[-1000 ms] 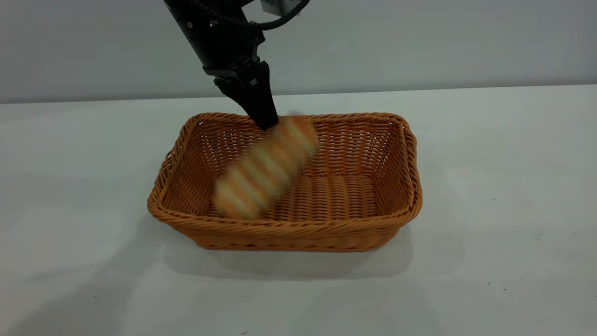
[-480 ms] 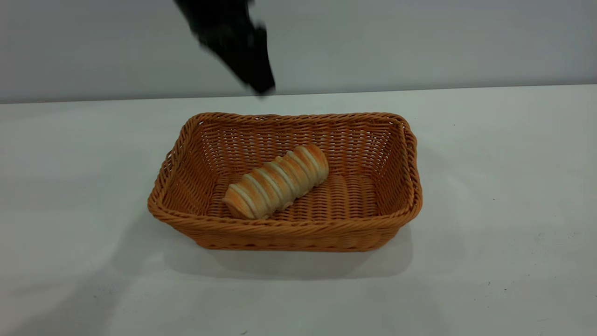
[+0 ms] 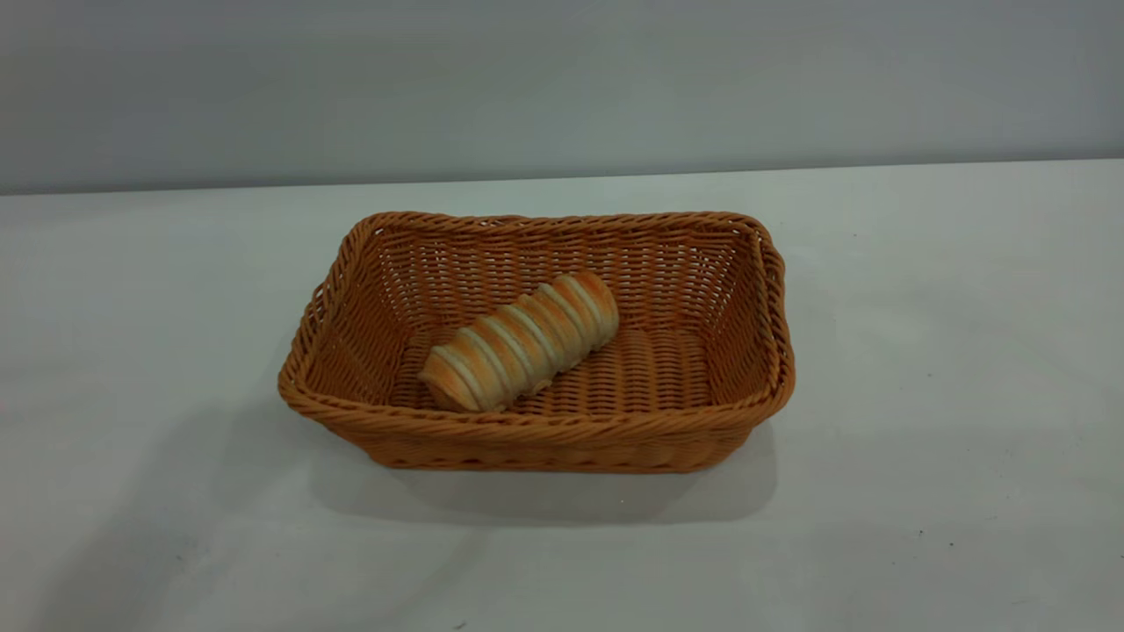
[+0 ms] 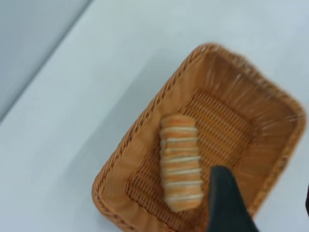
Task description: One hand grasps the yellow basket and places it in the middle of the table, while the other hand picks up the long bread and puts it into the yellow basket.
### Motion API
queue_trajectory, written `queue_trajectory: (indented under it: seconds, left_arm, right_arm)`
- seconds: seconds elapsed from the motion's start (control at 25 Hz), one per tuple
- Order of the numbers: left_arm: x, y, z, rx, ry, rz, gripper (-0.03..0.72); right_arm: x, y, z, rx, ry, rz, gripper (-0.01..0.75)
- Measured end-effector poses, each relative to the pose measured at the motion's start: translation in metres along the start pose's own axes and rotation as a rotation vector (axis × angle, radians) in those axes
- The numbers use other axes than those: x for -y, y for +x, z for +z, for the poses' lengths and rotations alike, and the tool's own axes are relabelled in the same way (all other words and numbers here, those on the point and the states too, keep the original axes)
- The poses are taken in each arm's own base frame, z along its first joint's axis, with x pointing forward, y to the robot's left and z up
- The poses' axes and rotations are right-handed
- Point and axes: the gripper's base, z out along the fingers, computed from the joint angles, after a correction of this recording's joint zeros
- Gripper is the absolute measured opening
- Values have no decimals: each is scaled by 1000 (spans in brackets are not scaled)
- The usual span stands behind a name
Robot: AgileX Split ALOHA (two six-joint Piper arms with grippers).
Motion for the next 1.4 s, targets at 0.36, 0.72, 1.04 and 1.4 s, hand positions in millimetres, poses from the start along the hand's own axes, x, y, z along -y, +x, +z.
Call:
queue_trajectory:
  seconds: [0.36, 0.72, 1.04, 1.4]
  left_arm:
    - [77, 14, -159, 274, -113, -67, 453]
    - [159, 119, -260, 437, -347, -144, 453]
    - [196, 217, -244, 419, -431, -225, 453]
    - [199, 280, -173, 261, -393, -271, 450]
  right_arm:
    - [0, 0, 0, 0, 0, 0, 297]
    - [0, 0, 0, 0, 0, 0, 296]
    - [0, 0, 0, 0, 0, -8, 296]
    - [0, 0, 0, 0, 0, -49, 295]
